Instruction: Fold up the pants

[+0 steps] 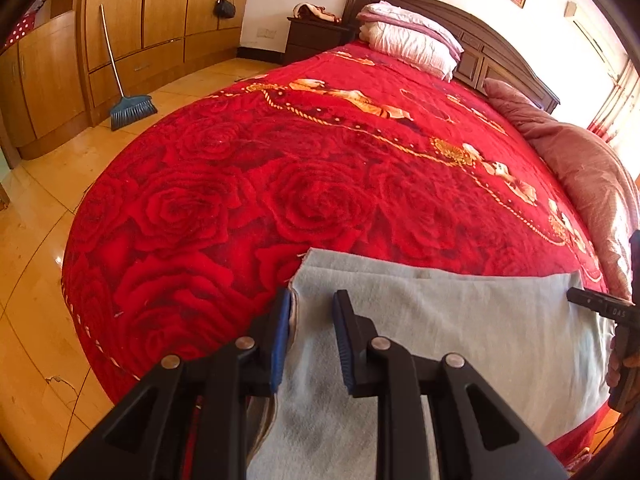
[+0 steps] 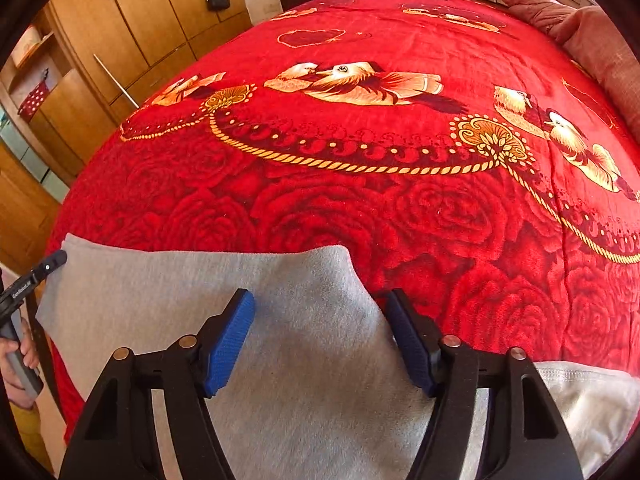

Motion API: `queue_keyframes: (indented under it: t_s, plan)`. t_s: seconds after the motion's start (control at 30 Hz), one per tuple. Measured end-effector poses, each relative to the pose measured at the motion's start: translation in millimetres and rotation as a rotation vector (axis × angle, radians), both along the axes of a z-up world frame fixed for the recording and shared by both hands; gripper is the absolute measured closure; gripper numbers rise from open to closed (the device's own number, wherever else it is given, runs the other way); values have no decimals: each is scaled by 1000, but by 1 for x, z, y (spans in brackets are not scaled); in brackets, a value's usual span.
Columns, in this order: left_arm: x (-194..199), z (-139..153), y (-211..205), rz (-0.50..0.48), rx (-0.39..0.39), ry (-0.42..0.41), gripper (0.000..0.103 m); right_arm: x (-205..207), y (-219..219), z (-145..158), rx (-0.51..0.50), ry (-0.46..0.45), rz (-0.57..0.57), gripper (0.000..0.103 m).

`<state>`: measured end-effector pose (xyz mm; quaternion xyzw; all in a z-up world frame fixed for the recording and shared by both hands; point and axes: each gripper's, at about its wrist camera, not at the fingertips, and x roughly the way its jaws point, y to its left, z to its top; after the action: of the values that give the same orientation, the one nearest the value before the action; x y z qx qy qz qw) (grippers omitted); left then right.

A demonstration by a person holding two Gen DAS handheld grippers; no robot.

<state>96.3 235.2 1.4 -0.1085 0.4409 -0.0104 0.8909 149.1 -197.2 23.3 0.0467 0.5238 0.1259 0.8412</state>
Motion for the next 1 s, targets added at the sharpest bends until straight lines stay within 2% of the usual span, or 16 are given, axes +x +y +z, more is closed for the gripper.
queue_keyframes:
  t_s: [0.03,0.07,0.1,0.17,0.33,0.43,0.53,0.57,0.7,0.77,0.83,0.9,1.0]
  plan:
    - [-1,1,0,1,5,-7,97,0,-1,1,1,-5,-3,55]
    - [-2,4,-1,2,15,-18,100,-1,-2,2,1,-17,-11,77]
    - [-5,7,-2,0,22,-38,100,-3,-4,5,-1,-29,-16,84]
    - [-10,16,-3,-10,17,-73,100,-6,-7,12,9,-66,-24,91]
    - [-13,35,-2,9,46,-169,101,-8,-13,23,20,-142,-59,93]
    - [5,23,-3,-3,65,-107,101,0,-10,12,-1,-114,-58,93]
    - [18,-3,-7,-7,148,-44,100,7,-5,-4,-37,-101,-45,93]
    - [18,-8,-9,-9,163,-52,100,8,-5,-6,-39,-109,-45,93]
    - [19,-6,-15,24,277,-58,85,14,-12,-5,-6,-90,-64,92]
    - [20,0,-14,31,272,-34,81,13,-24,7,54,-85,-90,91]
    - [15,10,-12,33,238,-35,75,4,-35,24,76,-125,-118,84]
    - [4,23,-13,12,191,-58,59,-12,-47,43,80,-164,-139,75]
    - [-8,36,-26,-31,141,-79,53,-34,-60,54,140,-147,-135,73]
